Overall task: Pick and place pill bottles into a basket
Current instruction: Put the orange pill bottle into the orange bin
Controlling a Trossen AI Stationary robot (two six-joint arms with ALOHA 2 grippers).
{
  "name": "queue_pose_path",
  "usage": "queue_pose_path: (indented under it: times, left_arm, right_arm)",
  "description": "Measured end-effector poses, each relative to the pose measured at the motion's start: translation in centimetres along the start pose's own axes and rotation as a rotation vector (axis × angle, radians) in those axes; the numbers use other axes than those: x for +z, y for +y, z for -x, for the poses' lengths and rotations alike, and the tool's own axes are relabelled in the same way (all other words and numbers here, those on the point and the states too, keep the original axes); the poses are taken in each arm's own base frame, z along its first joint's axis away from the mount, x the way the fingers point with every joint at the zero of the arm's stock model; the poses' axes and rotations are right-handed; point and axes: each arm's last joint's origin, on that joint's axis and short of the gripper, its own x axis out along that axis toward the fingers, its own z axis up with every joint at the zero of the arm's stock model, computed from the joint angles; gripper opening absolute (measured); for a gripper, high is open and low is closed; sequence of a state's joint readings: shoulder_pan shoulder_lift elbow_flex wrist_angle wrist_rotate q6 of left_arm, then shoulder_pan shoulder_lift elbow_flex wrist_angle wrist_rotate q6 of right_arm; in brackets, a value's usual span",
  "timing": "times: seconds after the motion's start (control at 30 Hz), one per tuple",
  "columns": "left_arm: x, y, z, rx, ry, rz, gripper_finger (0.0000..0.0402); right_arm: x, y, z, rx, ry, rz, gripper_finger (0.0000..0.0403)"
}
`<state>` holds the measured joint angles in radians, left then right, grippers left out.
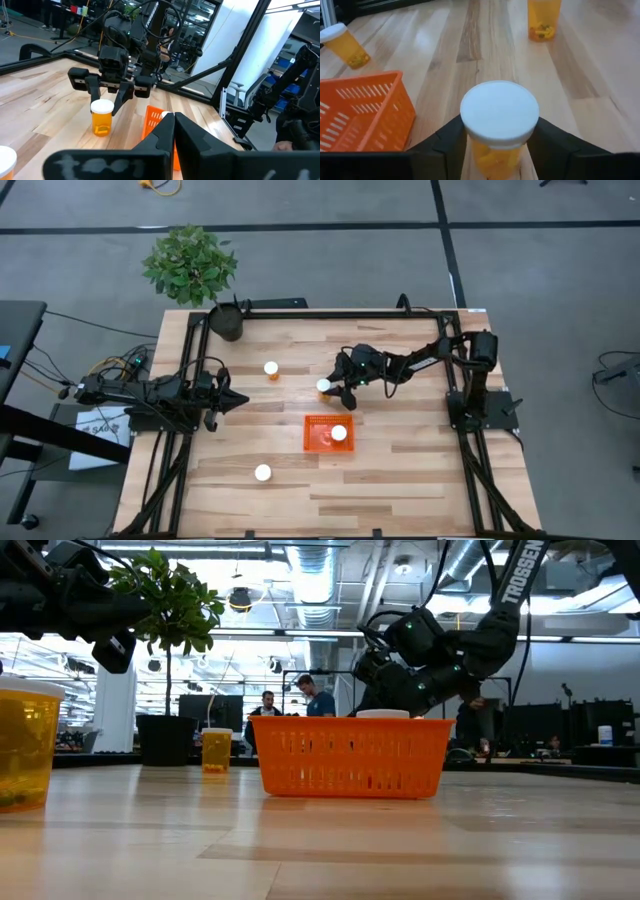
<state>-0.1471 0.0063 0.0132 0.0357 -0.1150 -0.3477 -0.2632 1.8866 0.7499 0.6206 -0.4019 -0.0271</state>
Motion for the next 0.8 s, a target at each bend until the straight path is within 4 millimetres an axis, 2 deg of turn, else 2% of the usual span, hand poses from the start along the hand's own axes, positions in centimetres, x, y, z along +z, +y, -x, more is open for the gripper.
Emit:
queue_pose_path:
  times: [0.47, 0.63, 0.8]
  left_arm:
    - [0.0, 0.0, 0.0, 0.0, 0.0, 0.0, 0.0]
    - [0.0, 0.0, 0.0, 0.0, 0.0, 0.0, 0.0]
    - [0.0, 0.0, 0.0, 0.0, 0.0, 0.0, 0.0]
  right_arm:
    - [3.8, -0.1, -0.9, 0.026, -0.011, 0.045, 0.0161]
    - [5.6, 1.0, -0.8, 0.075, -0.002, 0.079, 0.0162]
    - [7.6, 2.7, 0.9, 0.078, 0.011, 0.139, 0.0164]
